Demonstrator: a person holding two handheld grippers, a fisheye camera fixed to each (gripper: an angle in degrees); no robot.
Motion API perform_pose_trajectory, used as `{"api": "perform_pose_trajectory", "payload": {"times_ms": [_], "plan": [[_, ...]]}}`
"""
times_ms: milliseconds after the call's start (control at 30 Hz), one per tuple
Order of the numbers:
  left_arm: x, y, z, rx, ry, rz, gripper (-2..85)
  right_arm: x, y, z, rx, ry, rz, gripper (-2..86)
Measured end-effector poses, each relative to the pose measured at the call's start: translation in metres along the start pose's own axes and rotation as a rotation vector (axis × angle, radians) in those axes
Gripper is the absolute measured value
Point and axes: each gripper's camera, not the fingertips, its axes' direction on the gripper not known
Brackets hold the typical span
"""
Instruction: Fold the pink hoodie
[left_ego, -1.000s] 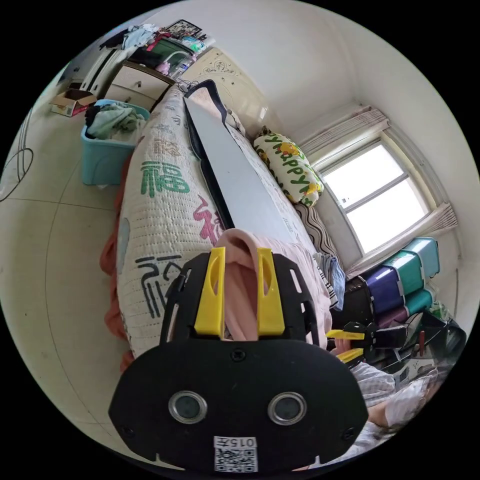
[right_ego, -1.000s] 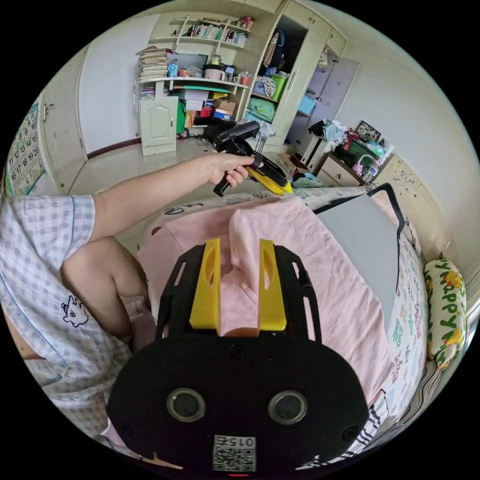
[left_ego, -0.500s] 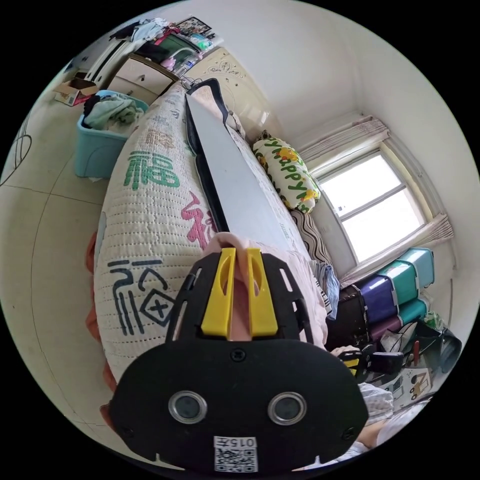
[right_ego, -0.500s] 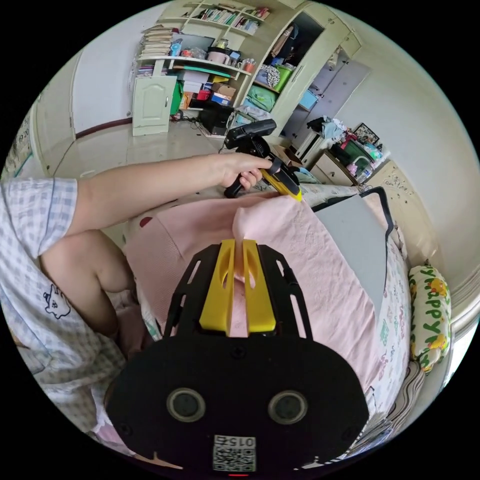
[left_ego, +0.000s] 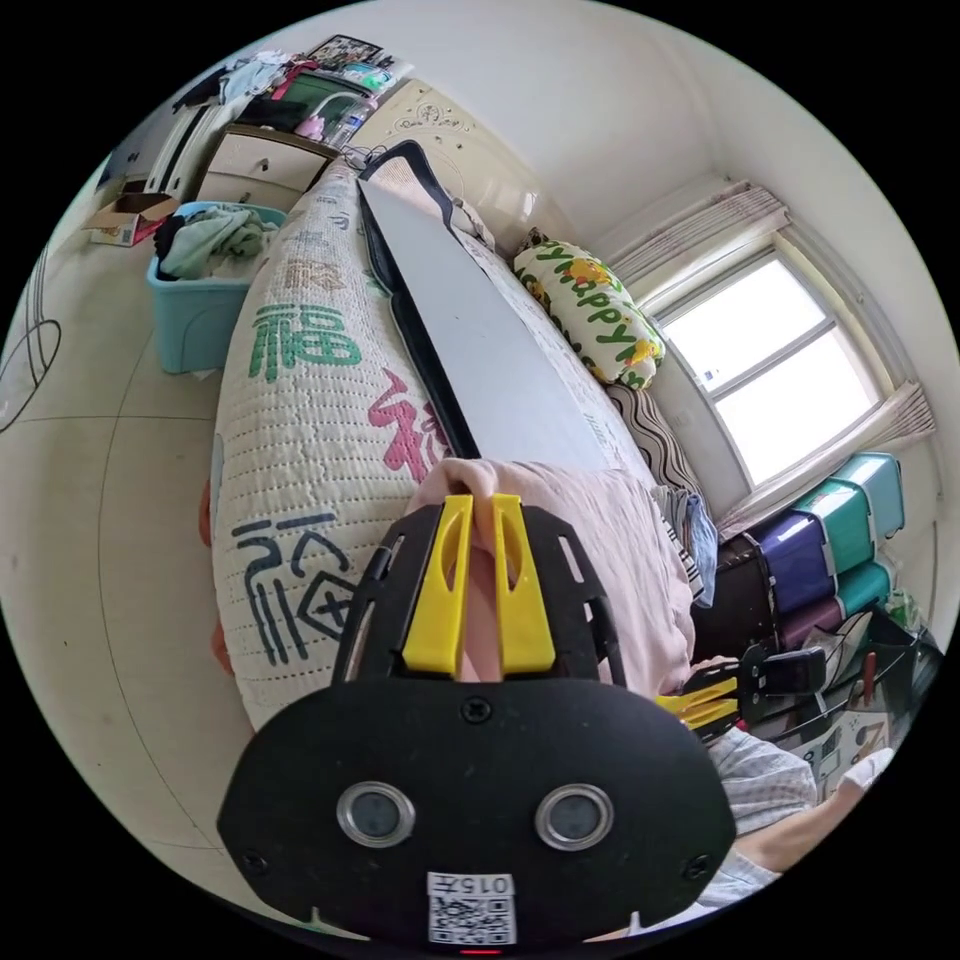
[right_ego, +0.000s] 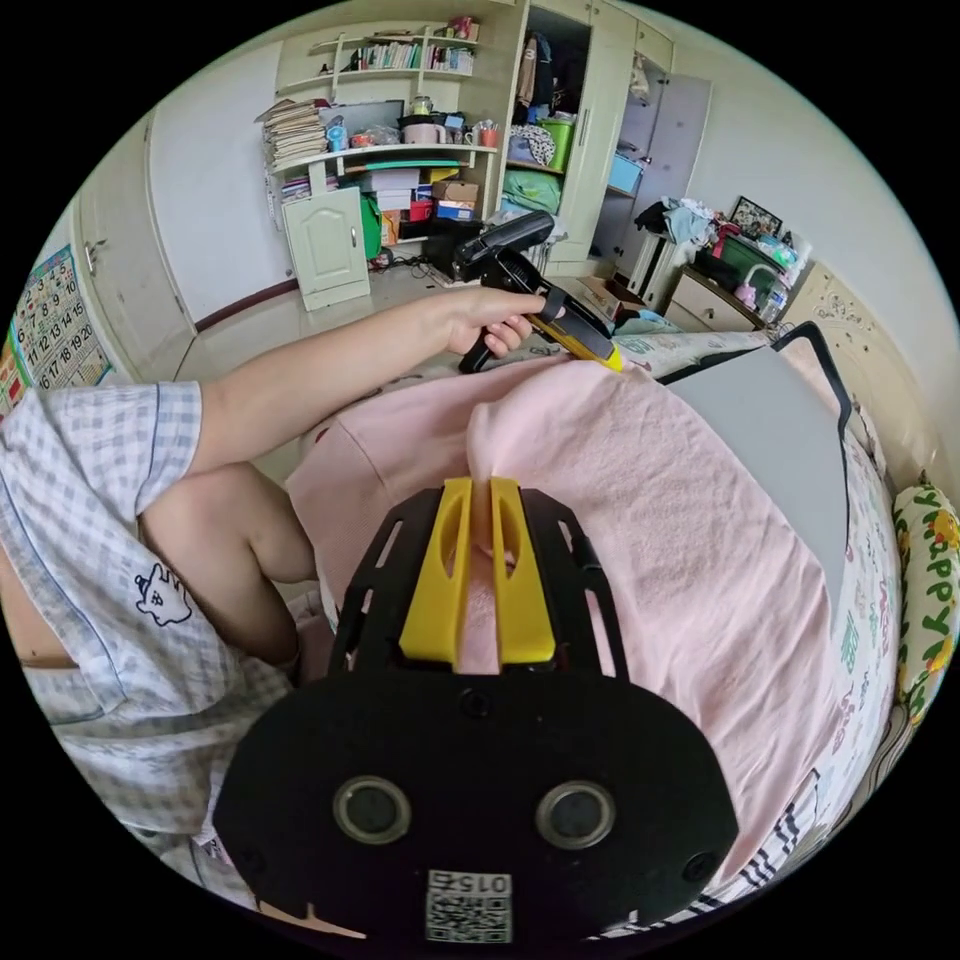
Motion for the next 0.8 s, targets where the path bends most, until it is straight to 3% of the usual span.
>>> {"api": "perform_pose_trajectory", "payload": {"times_ms": [200,367,433,600,700,800], "plan": [[0.045,-0.015,-0.007,-0.025,-0.091,0.05,3.9,0.027,0.035,-0.055,0.066,-0.04,0.005,0.9],[0.079,-0.035,-0.016,-0.05,-0.109,0.07,4.7,0.093,0.086,-0.112,0.125,-0.284,0.069,-0.8],[0.091,-0.04,-0.022,-0.052,-0.113,0.095,4.8,0.114,0.111,-0.14,0.184,-0.292,0.091,-0.8],[0.147,-0.047,-0.071,0.053,-0.251,0.178,4.3,0.167,0.195,-0.233,0.372,-0.131,0.197,-0.5],[0.224,-0.055,-0.122,0.182,-0.103,0.276,6.7,0.186,0.258,-0.29,0.468,0.068,0.336,-0.4],[0.348,-0.056,-0.141,0.307,0.04,0.506,7.9,0.187,0.344,-0.318,0.643,0.225,0.541,-0.2]]}}
